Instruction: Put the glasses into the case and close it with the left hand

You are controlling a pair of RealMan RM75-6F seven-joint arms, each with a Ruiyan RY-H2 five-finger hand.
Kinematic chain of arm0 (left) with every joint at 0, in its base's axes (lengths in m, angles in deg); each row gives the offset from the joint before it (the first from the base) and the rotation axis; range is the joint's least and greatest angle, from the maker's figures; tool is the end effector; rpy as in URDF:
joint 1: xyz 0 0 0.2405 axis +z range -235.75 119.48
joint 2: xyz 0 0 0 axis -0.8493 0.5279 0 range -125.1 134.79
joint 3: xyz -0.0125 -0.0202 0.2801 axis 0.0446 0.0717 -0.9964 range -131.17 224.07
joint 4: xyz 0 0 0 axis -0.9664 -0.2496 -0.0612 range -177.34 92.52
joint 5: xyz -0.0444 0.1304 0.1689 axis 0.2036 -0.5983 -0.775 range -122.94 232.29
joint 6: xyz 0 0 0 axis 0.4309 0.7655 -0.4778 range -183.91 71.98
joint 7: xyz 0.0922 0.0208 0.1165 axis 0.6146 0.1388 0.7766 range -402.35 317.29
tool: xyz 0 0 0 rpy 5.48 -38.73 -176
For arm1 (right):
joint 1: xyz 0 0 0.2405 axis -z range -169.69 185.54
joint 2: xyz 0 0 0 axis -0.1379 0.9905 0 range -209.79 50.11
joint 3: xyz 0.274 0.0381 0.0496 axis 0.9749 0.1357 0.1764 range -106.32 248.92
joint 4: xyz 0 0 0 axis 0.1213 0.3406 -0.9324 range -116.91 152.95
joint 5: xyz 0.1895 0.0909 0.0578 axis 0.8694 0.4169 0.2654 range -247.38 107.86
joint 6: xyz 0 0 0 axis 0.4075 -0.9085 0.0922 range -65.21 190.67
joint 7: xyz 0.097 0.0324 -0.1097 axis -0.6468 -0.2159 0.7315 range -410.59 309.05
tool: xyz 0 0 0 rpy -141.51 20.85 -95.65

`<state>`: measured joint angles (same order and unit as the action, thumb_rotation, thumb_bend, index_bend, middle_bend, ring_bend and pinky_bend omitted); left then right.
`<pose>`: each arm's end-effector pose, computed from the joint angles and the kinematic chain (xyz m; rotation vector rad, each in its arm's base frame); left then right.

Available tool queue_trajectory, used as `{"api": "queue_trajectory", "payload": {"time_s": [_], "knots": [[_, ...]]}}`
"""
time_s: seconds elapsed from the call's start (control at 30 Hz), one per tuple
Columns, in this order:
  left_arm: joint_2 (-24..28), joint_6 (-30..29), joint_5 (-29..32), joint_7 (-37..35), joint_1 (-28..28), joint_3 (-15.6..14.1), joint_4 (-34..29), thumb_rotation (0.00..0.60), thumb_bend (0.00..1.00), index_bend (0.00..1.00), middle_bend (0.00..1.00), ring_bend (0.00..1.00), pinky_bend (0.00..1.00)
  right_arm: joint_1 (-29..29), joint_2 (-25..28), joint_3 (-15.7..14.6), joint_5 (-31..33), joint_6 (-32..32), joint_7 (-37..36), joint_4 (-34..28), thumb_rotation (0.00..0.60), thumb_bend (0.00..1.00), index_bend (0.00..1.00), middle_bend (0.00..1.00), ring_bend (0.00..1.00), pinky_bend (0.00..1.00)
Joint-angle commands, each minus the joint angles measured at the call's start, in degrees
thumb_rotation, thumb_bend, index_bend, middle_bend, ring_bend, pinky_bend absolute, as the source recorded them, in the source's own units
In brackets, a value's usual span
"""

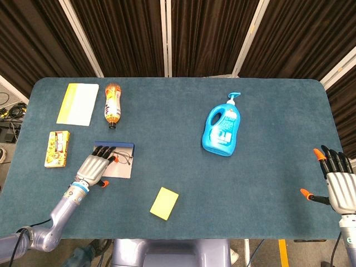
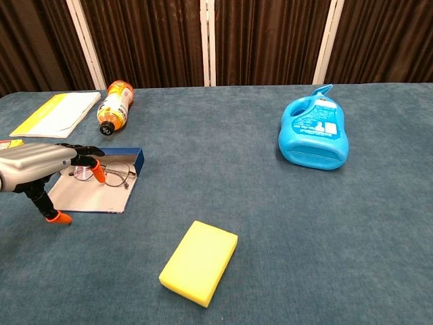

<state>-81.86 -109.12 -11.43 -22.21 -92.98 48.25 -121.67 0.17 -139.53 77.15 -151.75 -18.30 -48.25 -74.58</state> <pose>-0.2622 0.3274 -0.0267 -1.9127 -0.9449 -0.6250 -0.3386 -0.2183 0.1922 1.3923 -0.8257 0.8239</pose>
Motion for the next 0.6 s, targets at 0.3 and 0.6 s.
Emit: {"api": "queue_trajectory", "payload": {"time_s": [0.3, 0.6], "knots": [[-2.74, -1.02, 0.91, 2.6, -0.65, 1.55, 2.88, 0.6, 0.16, 0.26, 0.0, 0.0, 0.0, -0.08, -0.05, 0.01, 0.12, 0.2, -0.08, 0.11, 0.6, 0.0, 0.0, 0.0, 0.0, 0.0], [-3.76, 0.01, 1.55, 2.72, -1.61, 2.62, 5.68, 0.6, 0.16, 0.25, 0.0, 0.0, 0.0, -0.06, -0.15, -0.03, 0.21, 0.24, 0.23, 0.19, 0.6, 0.0, 0.0, 0.0, 0.0, 0.0]]}}
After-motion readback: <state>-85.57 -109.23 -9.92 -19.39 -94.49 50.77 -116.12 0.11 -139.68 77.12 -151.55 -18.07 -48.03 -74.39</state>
